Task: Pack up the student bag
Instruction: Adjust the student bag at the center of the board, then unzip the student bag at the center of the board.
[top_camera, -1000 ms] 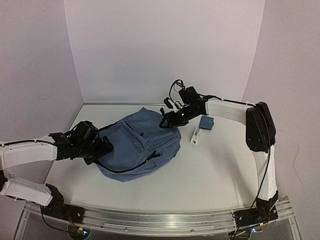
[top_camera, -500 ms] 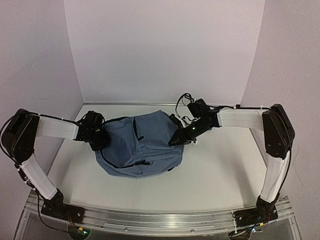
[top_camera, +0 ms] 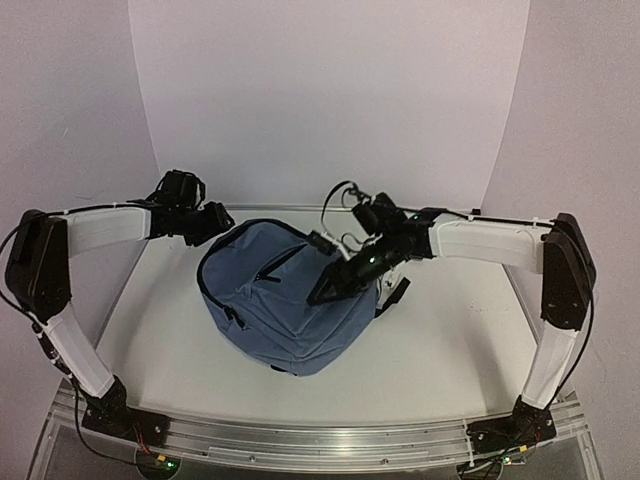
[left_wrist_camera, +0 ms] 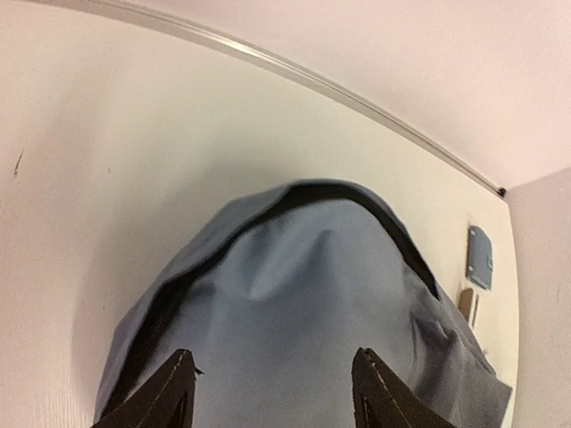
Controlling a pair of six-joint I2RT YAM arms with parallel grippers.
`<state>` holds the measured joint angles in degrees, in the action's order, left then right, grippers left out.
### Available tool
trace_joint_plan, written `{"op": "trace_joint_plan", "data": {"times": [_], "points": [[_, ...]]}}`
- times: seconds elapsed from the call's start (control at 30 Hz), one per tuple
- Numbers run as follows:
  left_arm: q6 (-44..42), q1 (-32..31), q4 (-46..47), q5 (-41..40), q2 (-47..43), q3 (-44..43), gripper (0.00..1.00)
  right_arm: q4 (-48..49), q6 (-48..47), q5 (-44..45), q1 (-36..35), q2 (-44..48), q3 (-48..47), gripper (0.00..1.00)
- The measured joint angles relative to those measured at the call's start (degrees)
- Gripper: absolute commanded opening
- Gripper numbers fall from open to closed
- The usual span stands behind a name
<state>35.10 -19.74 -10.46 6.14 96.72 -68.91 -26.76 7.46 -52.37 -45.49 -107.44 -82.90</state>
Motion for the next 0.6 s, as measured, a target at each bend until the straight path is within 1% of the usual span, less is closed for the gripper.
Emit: {"op": "trace_joint_plan", "data": {"times": [0.1, 0.2, 0.33, 0.6], "points": [[-1.79, -3.14, -0.55, 0.57, -8.45, 4.19, 0.71, 0.35, -0.61, 5.31, 4.85, 1.07, -4.09, 0.55], [-2.05, -7.45, 0.27, 2.32, -16.24, 9.21, 0.74, 0.41, -1.32, 10.62, 6.01, 1.02, -7.64, 0.54], [-1.10, -11.21, 0.48, 5.11, -23.54, 16.98, 0.75, 0.15, -3.20, 15.24, 3.65, -1.44, -13.58, 0.53], [2.02, -11.61, -0.35, 5.63, -27.92, 24.96, 0.75, -0.95, -10.06, 18.71, -1.75, -11.67, -22.60, 0.53]]}}
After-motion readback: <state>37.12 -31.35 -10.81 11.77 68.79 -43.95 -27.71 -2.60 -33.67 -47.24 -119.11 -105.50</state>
